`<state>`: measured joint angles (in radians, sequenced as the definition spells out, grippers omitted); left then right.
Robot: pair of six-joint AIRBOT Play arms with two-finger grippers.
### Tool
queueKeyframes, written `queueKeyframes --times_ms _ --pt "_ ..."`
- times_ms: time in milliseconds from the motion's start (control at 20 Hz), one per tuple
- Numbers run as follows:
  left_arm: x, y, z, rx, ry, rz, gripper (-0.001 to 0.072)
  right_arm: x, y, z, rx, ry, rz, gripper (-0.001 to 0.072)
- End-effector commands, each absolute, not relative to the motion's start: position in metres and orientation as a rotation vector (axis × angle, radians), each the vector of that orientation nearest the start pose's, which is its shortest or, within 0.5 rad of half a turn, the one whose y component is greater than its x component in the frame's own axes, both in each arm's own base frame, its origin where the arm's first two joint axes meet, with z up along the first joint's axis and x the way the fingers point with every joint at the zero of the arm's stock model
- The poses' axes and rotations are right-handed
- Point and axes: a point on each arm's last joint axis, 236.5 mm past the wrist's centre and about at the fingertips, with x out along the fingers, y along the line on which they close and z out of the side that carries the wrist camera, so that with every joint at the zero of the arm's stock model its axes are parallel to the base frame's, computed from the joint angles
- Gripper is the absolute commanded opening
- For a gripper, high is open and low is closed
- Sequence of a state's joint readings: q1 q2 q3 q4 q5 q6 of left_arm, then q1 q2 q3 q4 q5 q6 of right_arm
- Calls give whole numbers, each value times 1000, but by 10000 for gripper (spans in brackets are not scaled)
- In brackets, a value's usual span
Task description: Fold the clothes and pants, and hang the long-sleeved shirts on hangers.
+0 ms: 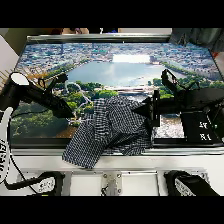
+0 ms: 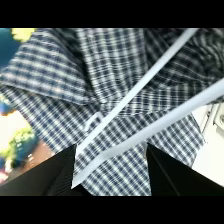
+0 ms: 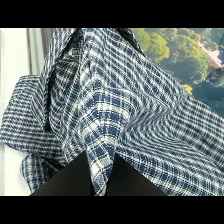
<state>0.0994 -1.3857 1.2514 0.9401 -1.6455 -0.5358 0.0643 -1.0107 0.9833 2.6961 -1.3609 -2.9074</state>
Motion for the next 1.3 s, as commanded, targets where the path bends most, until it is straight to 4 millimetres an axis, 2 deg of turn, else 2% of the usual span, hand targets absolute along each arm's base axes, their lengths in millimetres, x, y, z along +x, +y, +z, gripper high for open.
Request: queueKeyframes --times_ms 0,50,100,250,300,400,550,600,650,700,750,850,900,1000,1050,1100,1250 --pt "327 -95 42 145 1196 -1097 434 275 227 157 -274 397 1383 14" --pt "332 -90 42 141 1184 -1073 434 275 227 157 -274 397 1383 15" --pt "344 -76 47 132 1143 -997 434 275 227 157 -274 397 1383 15" --pt "363 -57 77 91 1021 -871 433 275 227 158 -273 396 1383 15" --pt "369 -31 105 -15 984 -676 432 277 226 158 -272 394 1376 16" --pt "357 -29 112 -183 1033 -552 431 281 226 159 -269 389 1358 16" --pt "316 -54 77 -394 1152 -465 435 296 224 162 -266 365 1298 17" --pt "288 -76 45 -478 1230 -446 436 301 224 165 -259 351 1279 17" --pt "258 -102 -7 -575 1315 -372 436 300 224 165 -259 352 1279 16" --pt "252 -110 -22 -602 1338 -348 436 300 224 165 -259 352 1279 17" --pt "247 -128 -35 -693 1362 -346 436 301 224 165 -259 352 1278 17" --pt "249 -152 -52 -874 1395 -335 435 300 224 165 -259 352 1279 17" --pt "247 -186 -72 -997 1492 -364 435 300 224 165 -260 352 1279 17" --pt "241 -196 -78 -967 1516 -374 423 300 224 165 -260 352 1279 17" --pt "248 -194 -74 -959 1498 -379 86 300 224 166 -252 357 1277 17" --pt "258 -189 -67 -960 1467 -382 20 300 224 167 -240 364 1272 17" --pt "294 -167 -35 -965 1332 -381 17 295 224 176 -250 343 1265 17"
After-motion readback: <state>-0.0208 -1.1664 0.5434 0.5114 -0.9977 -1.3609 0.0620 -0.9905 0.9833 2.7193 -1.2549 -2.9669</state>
